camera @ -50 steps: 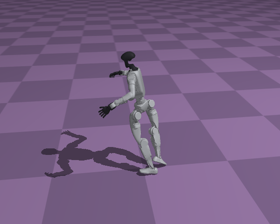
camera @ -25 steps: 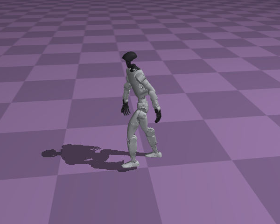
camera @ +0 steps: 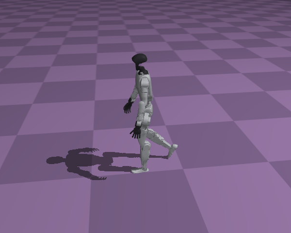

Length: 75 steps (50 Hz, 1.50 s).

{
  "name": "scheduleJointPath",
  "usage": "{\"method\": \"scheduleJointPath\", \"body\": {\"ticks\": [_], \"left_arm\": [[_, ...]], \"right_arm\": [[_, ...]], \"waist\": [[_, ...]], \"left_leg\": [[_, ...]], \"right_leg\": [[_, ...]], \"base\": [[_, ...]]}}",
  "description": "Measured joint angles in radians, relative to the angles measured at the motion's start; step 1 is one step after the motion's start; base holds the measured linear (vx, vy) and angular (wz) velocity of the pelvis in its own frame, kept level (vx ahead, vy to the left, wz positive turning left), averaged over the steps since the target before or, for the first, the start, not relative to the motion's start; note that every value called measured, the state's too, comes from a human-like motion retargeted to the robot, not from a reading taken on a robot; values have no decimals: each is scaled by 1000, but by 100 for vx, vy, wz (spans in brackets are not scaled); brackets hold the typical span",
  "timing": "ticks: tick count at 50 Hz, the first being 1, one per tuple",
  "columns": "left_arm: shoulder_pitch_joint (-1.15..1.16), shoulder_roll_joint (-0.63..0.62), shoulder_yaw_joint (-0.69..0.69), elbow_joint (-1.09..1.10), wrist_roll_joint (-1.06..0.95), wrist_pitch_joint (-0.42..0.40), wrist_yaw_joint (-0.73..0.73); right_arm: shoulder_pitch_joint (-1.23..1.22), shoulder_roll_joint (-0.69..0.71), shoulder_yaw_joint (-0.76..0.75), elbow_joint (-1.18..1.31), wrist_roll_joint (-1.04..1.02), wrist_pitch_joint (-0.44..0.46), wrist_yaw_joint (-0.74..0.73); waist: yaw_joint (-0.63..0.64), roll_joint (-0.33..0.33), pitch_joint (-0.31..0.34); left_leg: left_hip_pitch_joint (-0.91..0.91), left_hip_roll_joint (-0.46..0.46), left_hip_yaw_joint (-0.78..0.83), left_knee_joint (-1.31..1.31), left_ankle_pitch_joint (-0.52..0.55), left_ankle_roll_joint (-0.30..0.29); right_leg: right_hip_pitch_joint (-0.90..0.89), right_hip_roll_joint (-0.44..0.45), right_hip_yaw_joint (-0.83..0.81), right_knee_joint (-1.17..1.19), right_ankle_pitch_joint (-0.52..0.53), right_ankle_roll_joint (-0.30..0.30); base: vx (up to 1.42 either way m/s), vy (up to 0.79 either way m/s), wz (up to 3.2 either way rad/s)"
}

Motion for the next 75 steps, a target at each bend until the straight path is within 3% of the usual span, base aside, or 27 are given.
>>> {"method": "scheduleJointPath", "body": {"ticks": [5, 10, 15, 17, 20, 22, 24, 28, 30, 33, 37, 40, 45, 50, 53, 55, 58, 62, 65, 70, 72, 75], "left_arm": [[-296, 69, -30, -70, -97, 3, 68], [-532, 124, -20, -181, -246, -33, 64], [-674, 159, -4, -308, -383, -107, 60], [-701, 171, -4, -351, -383, -135, 56], [-707, 175, -9, -414, -381, -148, 31], [-673, 160, -23, -438, -387, -149, 19], [-615, 131, -33, -475, -392, -141, 9], [-404, 72, -80, -489, -336, -91, -31], [-266, 40, -107, -460, -269, -48, -57], [-62, -14, -119, -357, -158, 6, -66], [182, -78, -60, -154, -49, 63, 8], [348, -106, 36, -9, -6, 90, 68], [597, -97, 149, 49, -86, 80, 94], [754, -78, 144, -40, -255, 63, 18], [790, -88, 177, -59, -214, 58, -28], [787, -103, 205, -48, -154, 48, -41], [713, -122, 212, -8, -124, 32, -43], [533, -124, 165, 39, -122, 15, -63], [344, -111, 117, 55, -78, 8, -64], [-62, -86, 51, 8, -142, 36, 104], [-217, -74, 29, -34, -185, 40, 139], [-417, -50, -4, -114, -246, 26, 131]], "right_arm": [[157, 18, -13, 45, 43, 24, -9], [306, 29, -7, 120, 65, 53, 63], [409, 37, 17, 192, 51, 92, 191], [445, 54, -5, 214, 2, 102, 233], [476, 77, -38, 232, -66, 106, 308], [495, 85, -36, 232, -71, 104, 322], [464, 70, -43, 235, -70, 108, 333], [396, 50, -27, 235, -71, 118, 291], [347, 36, -9, 234, -66, 121, 260], [220, -2, 39, 240, -38, 111, 199], [0, -65, 46, 231, -62, 111, 115], [-169, -112, 18, 192, -70, 115, 74], [-437, -179, -7, 81, 49, 85, 14], [-656, -216, 25, 7, 125, 53, -21], [-708, -205, -2, -25, 68, 30, -59], [-704, -189, -28, -44, 32, 15, -79], [-648, -147, -37, -52, 5, 4, -89], [-466, -70, -11, -28, -43, 8, -66], [-272, -12, 27, 12, -99, 19, -17], [24, 55, 73, 121, -173, 68, 25], [138, 65, 58, 167, -184, 83, 47], [302, 65, 26, 228, -174, 95, 97]], "waist": [[-154, 40, -1], [-316, 68, 13], [-490, 26, 53], [-531, 9, 85], [-540, 26, 104], [-543, 36, 92], [-552, 41, 80], [-503, 13, 68], [-457, -19, 54], [-386, -22, -16], [-242, -37, -40], [-115, -71, -41], [62, -120, -40], [170, -144, -25], [241, -64, 7], [266, -12, 15], [261, -6, 2], [209, -17, -30], [142, 2, -67], [-18, 32, -97], [-96, 63, -89], [-223, 114, -71]], "left_leg": [[69, -14, -87, 43, -85, -9], [154, -40, -187, 46, -137, 0], [287, -126, -325, 58, -211, 35], [372, -117, -358, 58, -253, 11], [448, -39, -353, 59, -291, -43], [480, -38, -380, 74, -279, -33], [496, -63, -432, 95, -221, -7], [512, -101, -437, 262, -7, 24], [429, -140, -379, 493, 104, 53], [104, -132, -242, 1010, 168, 128], [-215, -105, -106, 1441, 91, 239], [-397, -122, -30, 1559, -13, 267], [-608, -80, 62, 1383, -11, 233], [-561, -58, 120, 685, 84, 175], [-371, 2, 136, 192, 96, 67], [-286, 45, 150, 19, 85, 0], [-235, 52, 183, -37, 87, -39], [-132, 10, 180, -37, 138, -34], [-57, 3, 106, -21, 117, -27], [-14, -25, -54, 40, 5, 12], [28, -27, -116, 44, -23, 25], [108, -21, -206, 30, -52, 42]], "right_leg": [[-277, 12, -72, 190, -178, -52], [-409, -16, -162, -97, -226, -44], [-322, -77, -148, -817, 23, 78], [-309, -90, -165, -946, 16, 163], [-368, -34, -217, -946, -125, 185], [-351, -51, -258, -946, -156, 185], [-311, -98, -296, -946, -124, 178], [-167, -123, -297, -946, -55, 144], [-99, -145, -271, -943, -67, 128], [-96, -144, -224, -921, -121, 73], [-63, -119, -127, -890, -210, 18], [-30, -116, -32, -876, -261, 8], [26, -125, 96, -890, -313, 12], [105, -138, 172, -904, -354, 37], [226, -67, 243, -885, -387, 38], [305, -29, 281, -864, -400, 34], [367, -31, 303, -822, -352, 44], [374, -25, 261, -647, -123, 51], [210, 32, 164, -223, -57, 35], [-213, 53, 21, 466, -221, -90], [-335, 55, -31, 590, -268, -109], [-474, 49, -102, 634, -302, -89]], "base": [[64, 20, 86], [65, 10, 110], [75, -6, 139], [84, -27, 97], [82, -40, 28], [87, -10, 45], [92, -9, 63], [99, -34, -2], [98, -40, -45], [87, -33, -58], [82, -23, -126], [79, -11, -171], [77, 1, -145], [82, 13, -99], [97, 27, -134], [101, 35, -89], [98, 39, -22], [101, 43, 44], [96, 39, 99], [83, 26, 130], [79, 16, 149], [78, 8, 161]]}}
